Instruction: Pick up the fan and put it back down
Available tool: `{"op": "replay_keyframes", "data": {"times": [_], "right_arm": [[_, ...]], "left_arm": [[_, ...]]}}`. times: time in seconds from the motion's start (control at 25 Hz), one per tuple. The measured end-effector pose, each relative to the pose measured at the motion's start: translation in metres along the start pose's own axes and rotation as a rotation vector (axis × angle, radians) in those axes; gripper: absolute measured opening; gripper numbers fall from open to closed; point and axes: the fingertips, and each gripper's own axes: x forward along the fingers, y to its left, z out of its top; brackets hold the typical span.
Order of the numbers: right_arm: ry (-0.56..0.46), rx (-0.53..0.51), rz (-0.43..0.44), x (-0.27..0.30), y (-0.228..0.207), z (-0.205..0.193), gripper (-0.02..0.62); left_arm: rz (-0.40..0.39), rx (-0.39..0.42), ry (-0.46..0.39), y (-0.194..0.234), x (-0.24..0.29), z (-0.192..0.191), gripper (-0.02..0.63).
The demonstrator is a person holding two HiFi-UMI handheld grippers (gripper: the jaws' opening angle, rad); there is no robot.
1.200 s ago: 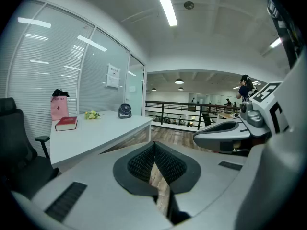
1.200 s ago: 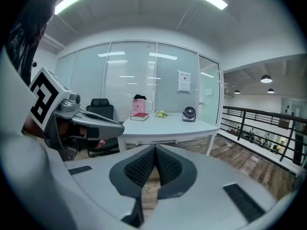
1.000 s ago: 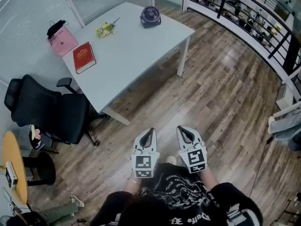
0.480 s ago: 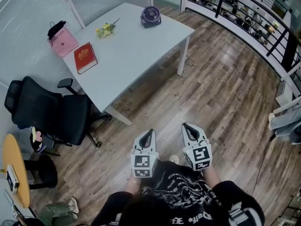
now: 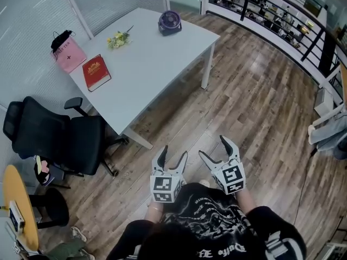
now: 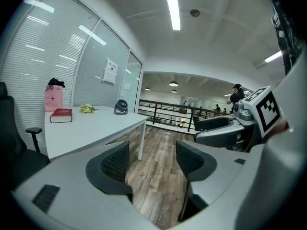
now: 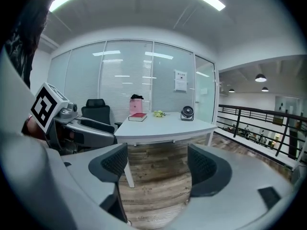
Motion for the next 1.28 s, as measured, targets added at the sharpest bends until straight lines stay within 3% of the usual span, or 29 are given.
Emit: {"op": "replay_keyframes", "data": {"times": [0.4, 0.68, 0.96, 1.28], "right_arm": [[0.009, 0.007, -0.045, 0.028, 0.022, 0.004, 0.383], [0.031, 0.052, -0.068, 0.034, 0.015, -0.006, 0.382], [0.045, 0.053, -0.03, 0.078, -0.012, -0.005, 0.382], [0.053, 0.02, 0.046, 0.157, -0.079, 0.026, 0.382]], "left_arm": [[-0.072, -0.019, 0.007, 0.039, 0.004, -0.003, 0.312], [-0.118, -0.038, 0.034, 0.042, 0.015, -0.008, 0.311], [-0.077, -0.03, 0.042, 0.062, 0.057, 0.004, 0.311], [0.004, -0.052, 0.048, 0.1, 0.134, 0.042, 0.311]]}}
